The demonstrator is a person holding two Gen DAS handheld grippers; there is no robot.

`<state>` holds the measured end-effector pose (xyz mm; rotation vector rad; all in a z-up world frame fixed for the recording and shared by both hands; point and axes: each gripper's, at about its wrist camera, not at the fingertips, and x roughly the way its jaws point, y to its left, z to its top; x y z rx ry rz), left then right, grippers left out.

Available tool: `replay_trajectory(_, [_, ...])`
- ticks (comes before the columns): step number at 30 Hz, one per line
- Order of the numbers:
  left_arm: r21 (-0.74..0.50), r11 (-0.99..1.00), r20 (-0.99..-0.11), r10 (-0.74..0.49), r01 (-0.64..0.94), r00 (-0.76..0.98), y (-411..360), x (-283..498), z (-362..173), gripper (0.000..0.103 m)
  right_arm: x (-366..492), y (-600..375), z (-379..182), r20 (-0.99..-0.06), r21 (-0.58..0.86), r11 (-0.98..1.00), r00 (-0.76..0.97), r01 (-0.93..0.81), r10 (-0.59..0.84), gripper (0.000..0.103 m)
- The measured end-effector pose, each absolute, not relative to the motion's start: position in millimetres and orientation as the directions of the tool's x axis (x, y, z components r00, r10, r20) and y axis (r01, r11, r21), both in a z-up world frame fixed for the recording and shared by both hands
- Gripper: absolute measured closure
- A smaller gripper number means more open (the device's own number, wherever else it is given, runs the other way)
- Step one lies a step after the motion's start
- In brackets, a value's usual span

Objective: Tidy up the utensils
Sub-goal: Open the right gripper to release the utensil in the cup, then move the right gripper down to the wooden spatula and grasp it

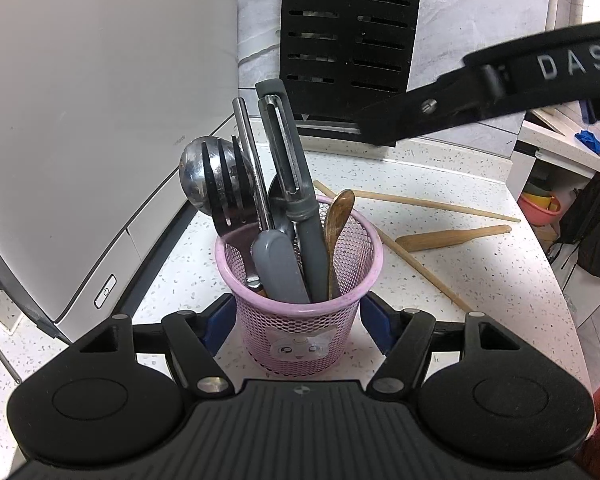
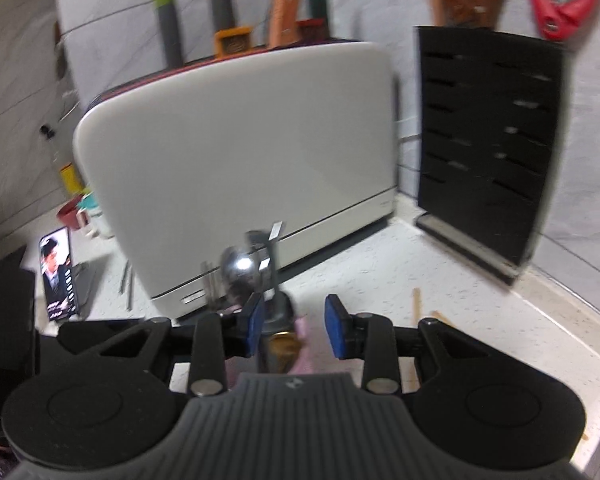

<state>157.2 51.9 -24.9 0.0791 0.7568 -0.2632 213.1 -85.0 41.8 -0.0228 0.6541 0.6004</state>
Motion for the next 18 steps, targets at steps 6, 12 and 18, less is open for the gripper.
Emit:
replay_trajectory(6, [-0.025, 0.965, -0.689, -0.206, 0.262, 0.694, 53, 158, -24, 0.023, 229, -104, 30, -0.627, 0.165, 0.872, 0.633, -0.461, 0.453, 0.071])
replay_trajectory(12, [-0.022, 0.967, -0.693, -0.199, 0.255, 0.693, 52, 159, -24, 0.023, 248, -110, -1, -0.712, 0.126, 0.895, 0.590, -0.428, 0.382, 0.078])
replay_trajectory(18, [-0.018, 0.967, -0.697, -0.194, 0.254, 0.690, 50, 161, -24, 0.022, 269, -112, -34, -0.785, 0.090, 0.909, 0.533, -0.406, 0.316, 0.084])
